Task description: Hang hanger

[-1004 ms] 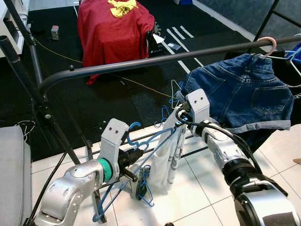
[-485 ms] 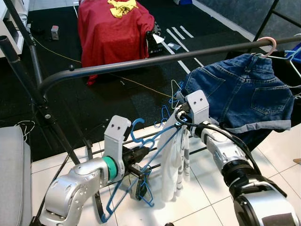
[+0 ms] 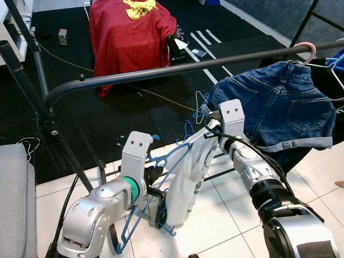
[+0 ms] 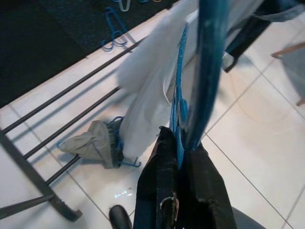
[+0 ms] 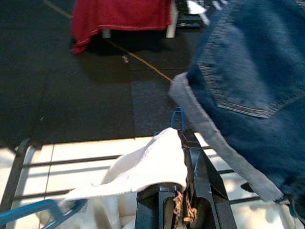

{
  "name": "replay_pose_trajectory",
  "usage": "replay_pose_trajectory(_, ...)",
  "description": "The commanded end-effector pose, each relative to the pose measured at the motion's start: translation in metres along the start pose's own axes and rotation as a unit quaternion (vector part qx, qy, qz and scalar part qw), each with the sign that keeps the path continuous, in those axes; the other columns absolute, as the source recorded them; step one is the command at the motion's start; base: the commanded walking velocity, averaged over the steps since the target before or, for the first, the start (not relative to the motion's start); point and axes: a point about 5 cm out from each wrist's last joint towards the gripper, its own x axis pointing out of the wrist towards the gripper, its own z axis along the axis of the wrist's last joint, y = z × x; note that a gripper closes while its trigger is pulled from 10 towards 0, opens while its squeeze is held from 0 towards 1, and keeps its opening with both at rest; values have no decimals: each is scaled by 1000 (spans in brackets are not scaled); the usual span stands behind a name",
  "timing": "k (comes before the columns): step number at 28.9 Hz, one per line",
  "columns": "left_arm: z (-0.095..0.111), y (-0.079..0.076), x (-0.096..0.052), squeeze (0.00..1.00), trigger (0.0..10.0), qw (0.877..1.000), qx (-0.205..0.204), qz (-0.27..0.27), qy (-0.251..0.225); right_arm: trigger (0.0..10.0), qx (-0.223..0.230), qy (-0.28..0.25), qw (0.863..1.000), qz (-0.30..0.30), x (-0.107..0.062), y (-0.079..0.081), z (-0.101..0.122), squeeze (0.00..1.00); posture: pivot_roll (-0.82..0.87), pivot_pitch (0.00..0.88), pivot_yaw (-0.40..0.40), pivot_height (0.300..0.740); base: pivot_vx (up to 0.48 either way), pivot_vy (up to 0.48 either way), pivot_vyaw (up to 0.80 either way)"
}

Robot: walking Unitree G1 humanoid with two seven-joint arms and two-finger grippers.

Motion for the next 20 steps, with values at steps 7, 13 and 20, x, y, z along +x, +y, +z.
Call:
replay_pose_trajectory(7,0,0,9,0,10000,1000,-5,24,0,10000,137,-24,990,33,9,19,25,0,-94,162,23,740,0,0,0)
replay_pose_trajectory(13,13,-13,7,0,10000,998,-36,-31,-48,10000,78,-1,991,105,4,43,12,0,-93,166,16,740,0,0,0)
replay_pose_trajectory(20,22,5,-15,0,10000,990,0,-62,-126,10000,-21,-28,993,116,-7,33,8,0,-82,164,16,740,0,0,0)
